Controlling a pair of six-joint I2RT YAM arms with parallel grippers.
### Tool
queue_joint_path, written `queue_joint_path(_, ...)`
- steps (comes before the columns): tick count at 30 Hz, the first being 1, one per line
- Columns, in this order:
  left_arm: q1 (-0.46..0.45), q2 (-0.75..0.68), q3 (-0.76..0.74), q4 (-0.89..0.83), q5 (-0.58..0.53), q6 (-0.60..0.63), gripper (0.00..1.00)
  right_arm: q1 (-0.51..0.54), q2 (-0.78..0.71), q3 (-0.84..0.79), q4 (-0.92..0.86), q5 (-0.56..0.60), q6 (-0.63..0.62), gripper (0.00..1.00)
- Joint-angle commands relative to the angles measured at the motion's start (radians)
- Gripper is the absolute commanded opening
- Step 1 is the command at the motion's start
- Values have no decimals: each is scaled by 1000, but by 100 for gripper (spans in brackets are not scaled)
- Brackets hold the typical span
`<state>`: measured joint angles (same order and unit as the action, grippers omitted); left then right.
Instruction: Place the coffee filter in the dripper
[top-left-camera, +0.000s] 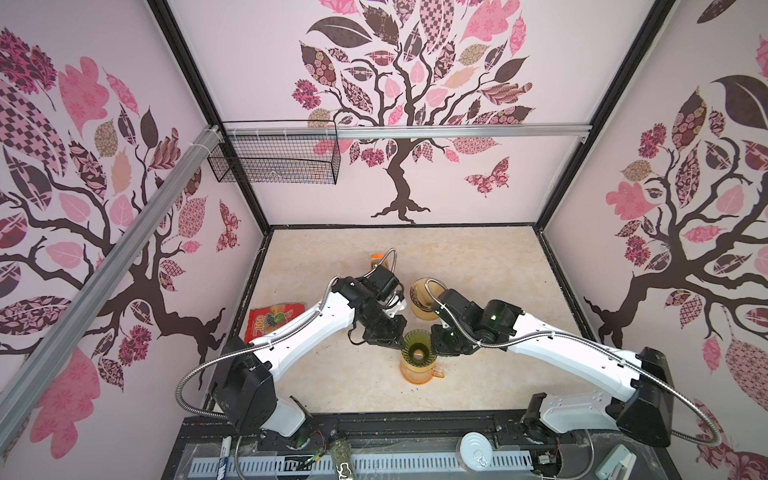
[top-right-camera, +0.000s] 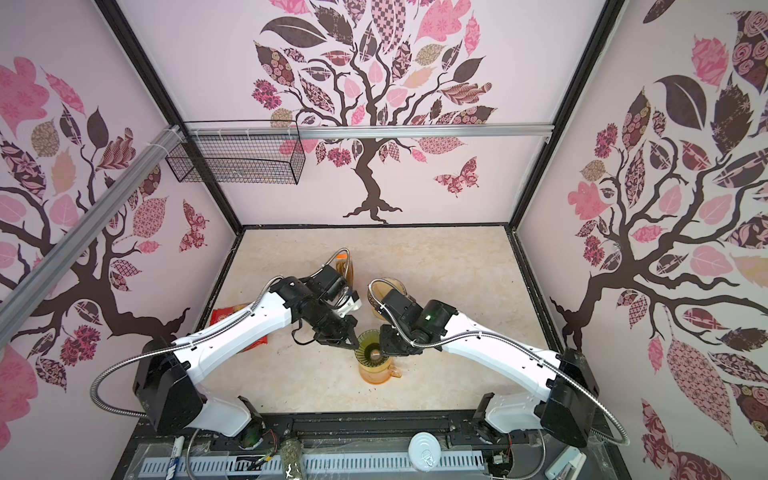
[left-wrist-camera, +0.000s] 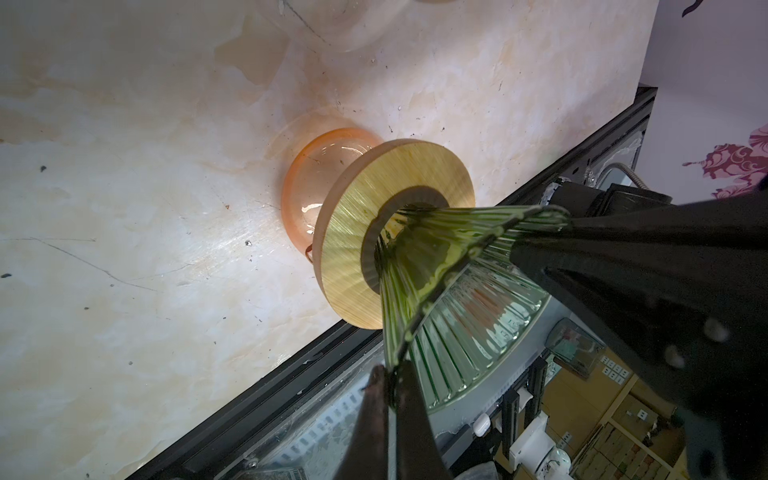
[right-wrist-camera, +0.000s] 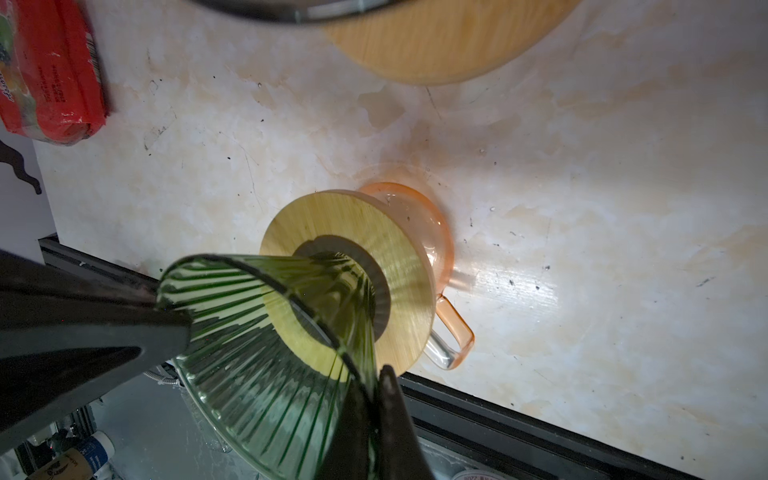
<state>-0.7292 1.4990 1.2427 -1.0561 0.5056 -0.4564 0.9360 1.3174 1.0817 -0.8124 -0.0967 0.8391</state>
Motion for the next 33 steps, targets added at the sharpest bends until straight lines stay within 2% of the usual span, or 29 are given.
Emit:
queue_joint_path(1, -16, 66, -31, 47, -87, 19, 0, 13, 52, -74, -42, 11, -28, 0)
queue_joint_path(17, -16, 66, -162, 100, -81, 27, 0, 11, 28, -194, 28, -23, -2, 0)
queue_joint_path(25, -20, 32, -199, 117, -52, 44, 0, 13, -14, -149, 31, -23, -16, 0)
queue_joint_path(33, -24, 15, -266, 145, -21, 63, 0, 12, -70, -230, 152, -37, -20, 0)
